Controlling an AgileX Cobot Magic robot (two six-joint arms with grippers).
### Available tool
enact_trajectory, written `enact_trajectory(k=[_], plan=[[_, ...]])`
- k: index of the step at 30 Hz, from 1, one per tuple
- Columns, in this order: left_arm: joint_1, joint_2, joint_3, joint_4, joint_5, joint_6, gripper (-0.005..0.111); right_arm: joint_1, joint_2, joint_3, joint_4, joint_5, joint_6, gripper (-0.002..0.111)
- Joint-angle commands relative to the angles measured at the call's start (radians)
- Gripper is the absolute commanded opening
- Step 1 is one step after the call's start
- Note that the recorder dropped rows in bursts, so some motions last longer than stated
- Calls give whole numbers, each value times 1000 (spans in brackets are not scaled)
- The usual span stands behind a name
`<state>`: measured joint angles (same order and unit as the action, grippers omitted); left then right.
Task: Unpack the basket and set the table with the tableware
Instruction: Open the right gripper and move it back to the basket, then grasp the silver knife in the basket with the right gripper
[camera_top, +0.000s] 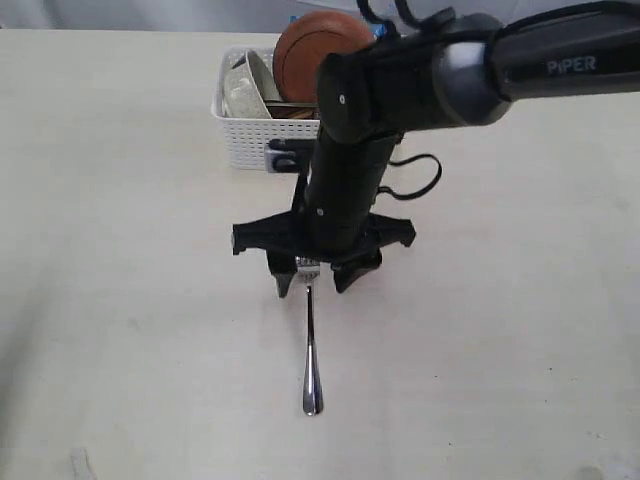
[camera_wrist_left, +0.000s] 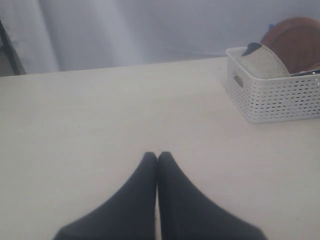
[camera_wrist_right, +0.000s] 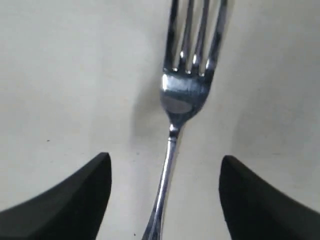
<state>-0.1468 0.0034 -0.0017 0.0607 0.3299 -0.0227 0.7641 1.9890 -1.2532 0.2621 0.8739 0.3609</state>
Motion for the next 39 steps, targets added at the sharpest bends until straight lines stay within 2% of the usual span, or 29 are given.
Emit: enact_trajectory(k=[1,8,13,15,19,28,32,39], plan=[[-6,-3,2,-5,-10,0,0,-5,-87,-142,-140,141,-33,60],[-6,-3,2,-5,-10,0,0,-9,-118,-451,-519,347,55,59],[-6,-3,2,-5,-10,0,0,-78,-40,-617,-535,347,7,41],[-6,-3,2,-5,-10,0,0,-116,-10,-653,-499,347,-42,39],[-6,-3,2,-5,-10,0,0,-143,53,-664,-475,347,-262,40],[-6,-3,2,-5,-10,0,0,-143,179,-664,-535,347,-445,40],[-6,-3,2,-5,-10,0,0,-143,208,-664,-623,347,-429,40],[-6,-3,2,-5,-10,0,0,-143,268,-664,-670,321,-422,40]])
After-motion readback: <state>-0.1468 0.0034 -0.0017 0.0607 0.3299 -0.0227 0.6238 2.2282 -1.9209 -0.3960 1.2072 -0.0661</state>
